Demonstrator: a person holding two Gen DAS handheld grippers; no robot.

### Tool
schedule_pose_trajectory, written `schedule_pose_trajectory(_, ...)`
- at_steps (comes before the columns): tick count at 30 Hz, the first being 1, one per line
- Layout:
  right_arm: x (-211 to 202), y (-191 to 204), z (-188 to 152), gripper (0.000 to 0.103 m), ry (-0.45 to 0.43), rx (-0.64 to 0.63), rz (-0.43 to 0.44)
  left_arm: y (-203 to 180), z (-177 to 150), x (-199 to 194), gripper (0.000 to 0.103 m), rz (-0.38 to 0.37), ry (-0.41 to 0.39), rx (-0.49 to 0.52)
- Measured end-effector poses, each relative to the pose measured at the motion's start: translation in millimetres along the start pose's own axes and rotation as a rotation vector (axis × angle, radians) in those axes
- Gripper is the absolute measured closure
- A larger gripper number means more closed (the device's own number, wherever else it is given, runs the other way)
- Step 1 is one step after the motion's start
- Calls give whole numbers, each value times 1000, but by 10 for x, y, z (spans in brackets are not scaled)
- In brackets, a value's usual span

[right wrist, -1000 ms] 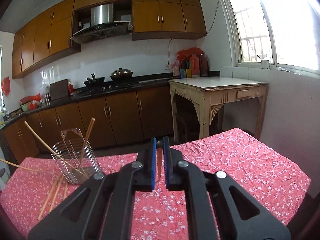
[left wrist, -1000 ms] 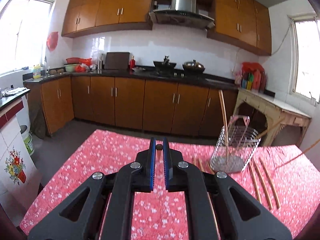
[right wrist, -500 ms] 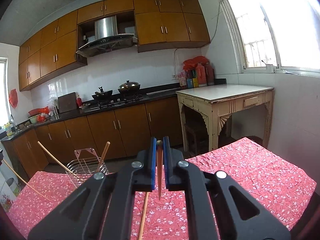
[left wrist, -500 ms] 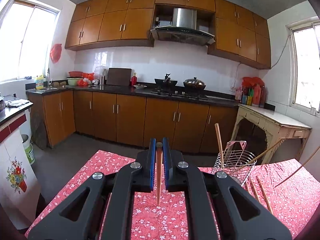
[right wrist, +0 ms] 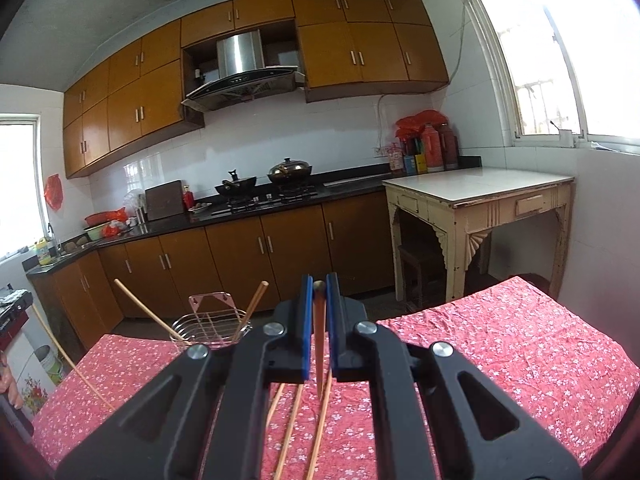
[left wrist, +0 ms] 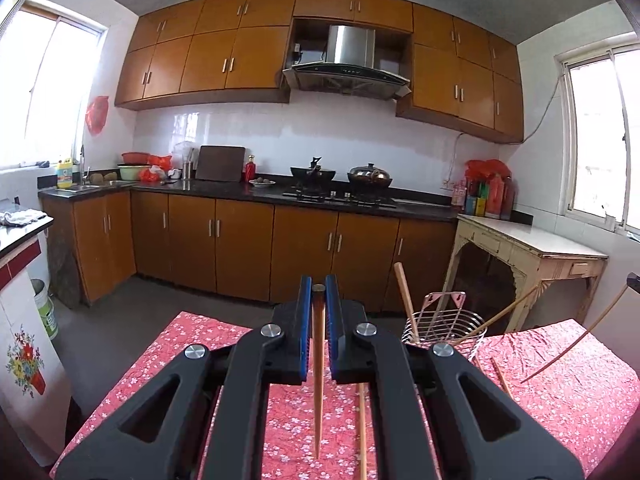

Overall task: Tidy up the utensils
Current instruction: 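Lift both held chopsticks upright and carry them above the wire holder, then drop both chopsticks into the wire holder by opening both grippers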

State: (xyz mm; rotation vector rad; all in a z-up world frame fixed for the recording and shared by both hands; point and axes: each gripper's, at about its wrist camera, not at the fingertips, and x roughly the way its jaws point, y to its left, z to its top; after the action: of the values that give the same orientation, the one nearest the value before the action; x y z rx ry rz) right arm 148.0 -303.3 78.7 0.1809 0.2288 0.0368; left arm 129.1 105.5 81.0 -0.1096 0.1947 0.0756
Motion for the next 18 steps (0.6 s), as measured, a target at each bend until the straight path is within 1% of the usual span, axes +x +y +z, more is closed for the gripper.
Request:
schedule_pose_trajectory(4, -88, 134, 120, 95, -8, 3, 66, -58, 80, -26, 96, -37, -5, -13)
schedule_pose_trajectory(7, -118, 245, 252, 95, -17, 7, 118, -178, 184, -42, 96, -62, -22, -7)
schedule_pose_trajectory(11, -132, 440, 430, 95, -35, -4, 175, -383, 417, -57, 96, -113, -55, -9)
schedule_pose_trajectory(16, -72, 706, 641, 95, -61, -31, 210, -682, 676, -21, 96, -145, -104, 8)
schedule_pose_trajectory(18, -12, 791, 712, 95, -69, -34, 218, -776, 758, 24, 96, -160, -113, 3)
